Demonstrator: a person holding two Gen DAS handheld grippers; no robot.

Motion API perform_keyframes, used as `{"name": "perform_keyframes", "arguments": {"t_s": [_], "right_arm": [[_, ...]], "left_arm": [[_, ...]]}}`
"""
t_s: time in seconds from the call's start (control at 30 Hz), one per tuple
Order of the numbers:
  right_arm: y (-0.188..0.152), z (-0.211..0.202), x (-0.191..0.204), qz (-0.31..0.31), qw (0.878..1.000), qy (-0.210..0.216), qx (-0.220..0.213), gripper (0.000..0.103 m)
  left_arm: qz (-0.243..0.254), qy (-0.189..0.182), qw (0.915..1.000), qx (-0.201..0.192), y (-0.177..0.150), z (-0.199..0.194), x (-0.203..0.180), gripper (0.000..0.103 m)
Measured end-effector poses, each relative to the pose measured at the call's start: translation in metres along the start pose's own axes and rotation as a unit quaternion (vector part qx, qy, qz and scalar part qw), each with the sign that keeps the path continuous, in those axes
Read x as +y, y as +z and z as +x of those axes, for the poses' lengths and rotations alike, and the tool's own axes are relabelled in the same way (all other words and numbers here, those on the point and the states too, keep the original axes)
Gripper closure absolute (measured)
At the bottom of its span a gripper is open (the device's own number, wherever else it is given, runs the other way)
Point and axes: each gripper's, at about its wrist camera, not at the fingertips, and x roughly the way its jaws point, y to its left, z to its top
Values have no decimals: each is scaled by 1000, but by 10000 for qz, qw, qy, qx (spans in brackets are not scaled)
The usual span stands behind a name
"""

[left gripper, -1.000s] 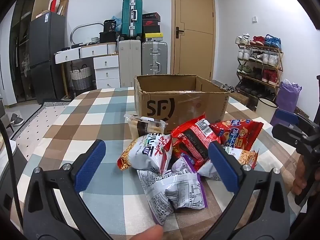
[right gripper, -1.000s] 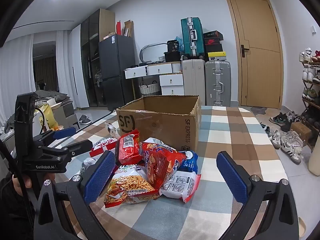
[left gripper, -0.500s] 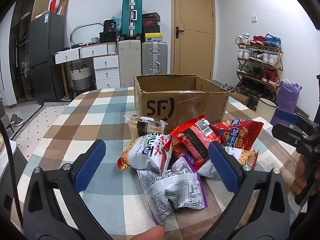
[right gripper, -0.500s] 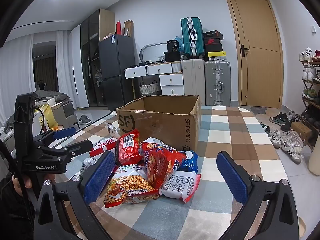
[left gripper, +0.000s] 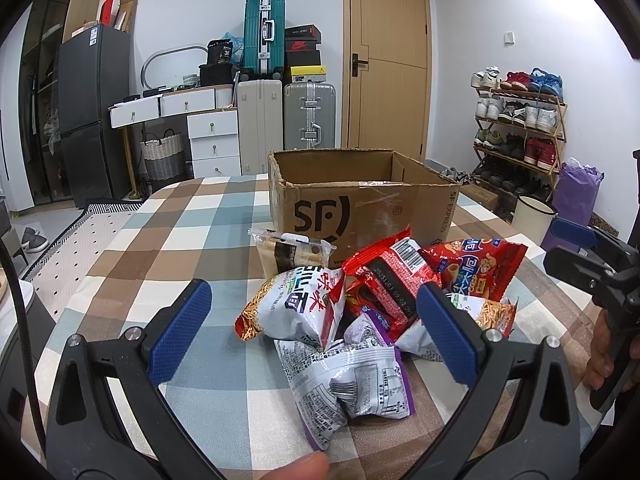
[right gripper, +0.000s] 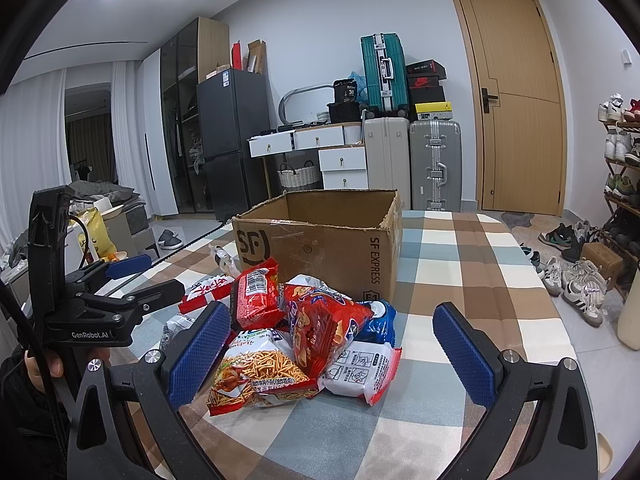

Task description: Organize snacks

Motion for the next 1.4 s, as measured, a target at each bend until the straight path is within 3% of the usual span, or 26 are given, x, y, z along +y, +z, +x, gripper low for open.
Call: {"name": "perform_keyframes", "arguments": {"t_s": [0.93, 1.23, 1.4], "right_arm": [[0, 1, -2, 57, 10000, -8, 43, 0], [-1, 15, -11, 242, 9992, -71, 313, 0], [0, 25, -13, 372, 9971, 28, 661, 0]], "left_arm": [[-17, 9, 10000, 22, 0, 2, 2, 1], [51, 46, 9998, 163, -2, 6, -1, 1], [-124, -9, 9990, 433, 1, 12, 3, 1]]}}
